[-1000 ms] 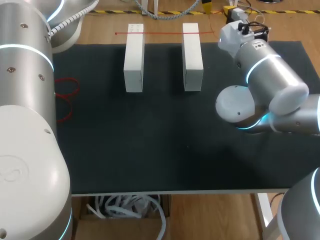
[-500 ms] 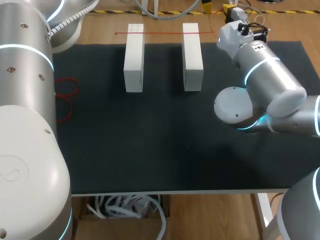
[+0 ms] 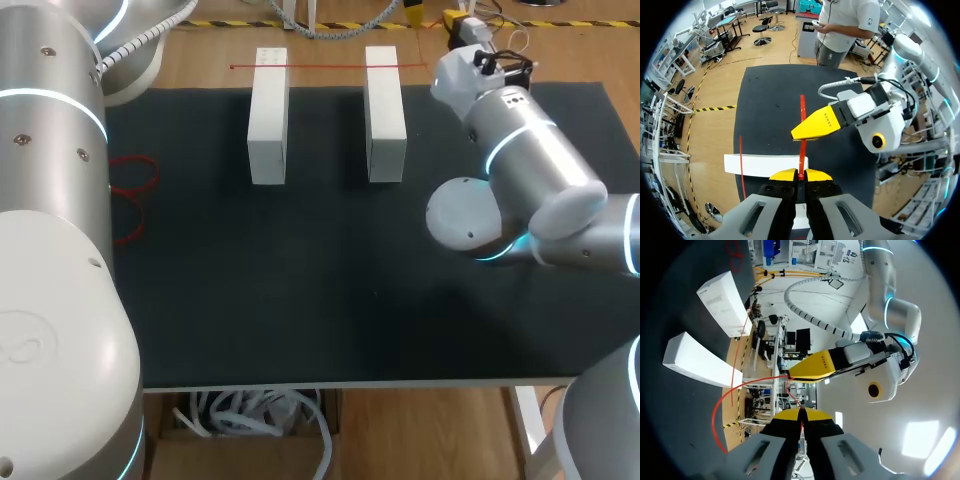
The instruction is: Grab the tape and strap the tape.
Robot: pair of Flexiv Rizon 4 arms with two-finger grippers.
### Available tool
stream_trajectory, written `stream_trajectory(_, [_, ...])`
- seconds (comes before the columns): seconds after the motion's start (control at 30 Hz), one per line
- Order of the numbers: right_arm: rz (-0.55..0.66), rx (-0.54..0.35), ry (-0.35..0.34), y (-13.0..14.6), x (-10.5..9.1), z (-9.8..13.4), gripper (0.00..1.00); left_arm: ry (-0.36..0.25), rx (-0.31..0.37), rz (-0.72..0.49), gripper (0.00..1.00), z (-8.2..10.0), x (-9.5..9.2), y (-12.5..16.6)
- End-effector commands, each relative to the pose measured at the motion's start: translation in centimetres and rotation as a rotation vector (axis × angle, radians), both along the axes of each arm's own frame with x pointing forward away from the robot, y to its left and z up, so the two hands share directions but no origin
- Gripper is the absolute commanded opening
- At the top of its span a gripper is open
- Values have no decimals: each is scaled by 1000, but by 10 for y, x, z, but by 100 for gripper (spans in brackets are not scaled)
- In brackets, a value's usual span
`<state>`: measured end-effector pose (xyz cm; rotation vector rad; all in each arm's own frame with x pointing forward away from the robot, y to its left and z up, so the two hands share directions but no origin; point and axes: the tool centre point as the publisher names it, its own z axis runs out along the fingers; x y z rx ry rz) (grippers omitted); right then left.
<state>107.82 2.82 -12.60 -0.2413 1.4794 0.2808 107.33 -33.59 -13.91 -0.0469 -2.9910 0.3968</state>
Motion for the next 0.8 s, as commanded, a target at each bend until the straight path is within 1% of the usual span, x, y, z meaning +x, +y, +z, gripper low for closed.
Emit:
stream_trajectory(0.03, [-6,2,8,7,0,1,0,5,7,0,0,2,1,-1])
stream_trajectory(0.2, [-1,19,26,10,0,-2,0,5,7,0,0,2,1,-1])
stream_trajectory(0.8, [5,28,26,15,0,-2,0,5,7,0,0,2,1,-1])
